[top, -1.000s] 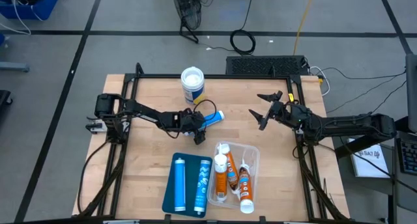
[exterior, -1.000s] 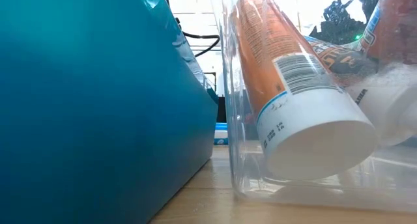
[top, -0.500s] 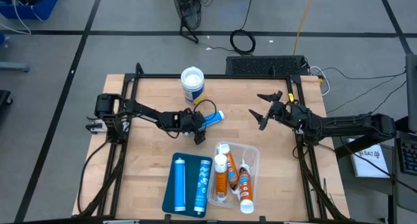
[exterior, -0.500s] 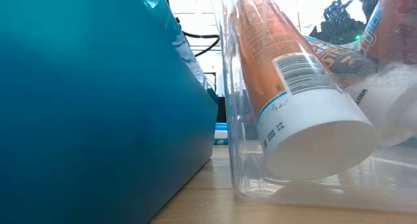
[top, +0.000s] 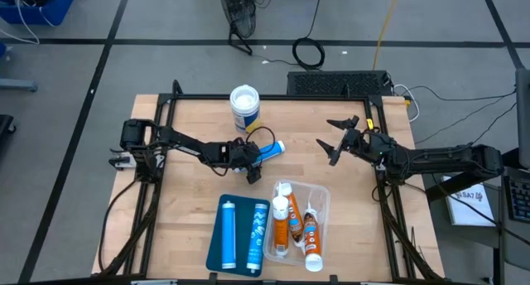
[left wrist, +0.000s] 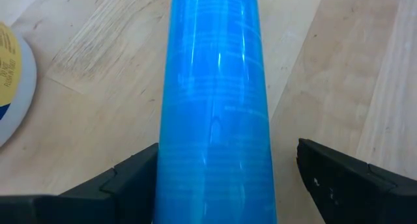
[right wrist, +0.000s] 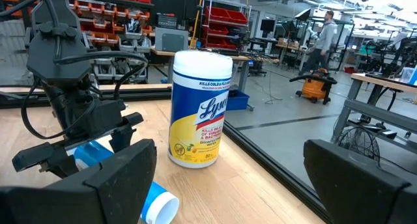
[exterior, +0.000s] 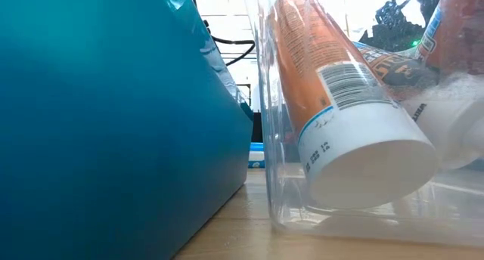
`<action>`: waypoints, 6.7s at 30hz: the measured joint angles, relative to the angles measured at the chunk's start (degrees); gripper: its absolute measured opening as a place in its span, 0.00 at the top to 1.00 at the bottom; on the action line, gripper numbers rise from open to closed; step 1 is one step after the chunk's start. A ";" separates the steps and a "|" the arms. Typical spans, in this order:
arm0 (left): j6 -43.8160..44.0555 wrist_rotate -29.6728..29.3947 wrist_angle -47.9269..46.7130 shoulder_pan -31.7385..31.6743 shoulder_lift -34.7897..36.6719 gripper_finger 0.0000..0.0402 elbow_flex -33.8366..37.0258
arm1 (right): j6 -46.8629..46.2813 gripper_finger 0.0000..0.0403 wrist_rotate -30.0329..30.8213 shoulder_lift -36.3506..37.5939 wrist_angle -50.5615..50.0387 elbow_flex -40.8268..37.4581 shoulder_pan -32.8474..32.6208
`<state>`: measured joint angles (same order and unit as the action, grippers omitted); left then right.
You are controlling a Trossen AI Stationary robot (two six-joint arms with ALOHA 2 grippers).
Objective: Pick & place silicon tubes, Sealant and Lysol wipes
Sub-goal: Put the blue sealant into the blue bin
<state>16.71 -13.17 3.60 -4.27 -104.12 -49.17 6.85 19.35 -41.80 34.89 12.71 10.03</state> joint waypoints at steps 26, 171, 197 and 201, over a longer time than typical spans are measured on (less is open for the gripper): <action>0.00 -0.15 -0.50 0.00 0.00 0.16 0.00 | 0.01 0.10 0.00 0.00 0.00 0.00 0.00; -5.71 -2.54 -1.76 1.52 4.80 0.47 0.15 | 0.00 0.10 -0.01 0.02 -0.03 -0.01 -0.01; -7.43 -8.58 -13.88 32.00 30.59 0.46 0.02 | 0.00 0.10 0.00 0.02 -0.88 0.00 0.02; -1.17 -6.96 -15.69 34.97 30.54 0.46 0.04 | 0.02 0.10 -0.02 0.00 -0.88 0.00 0.00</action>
<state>15.54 -20.13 -12.10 30.70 -73.58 -49.12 6.87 19.34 -41.80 34.01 12.71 10.03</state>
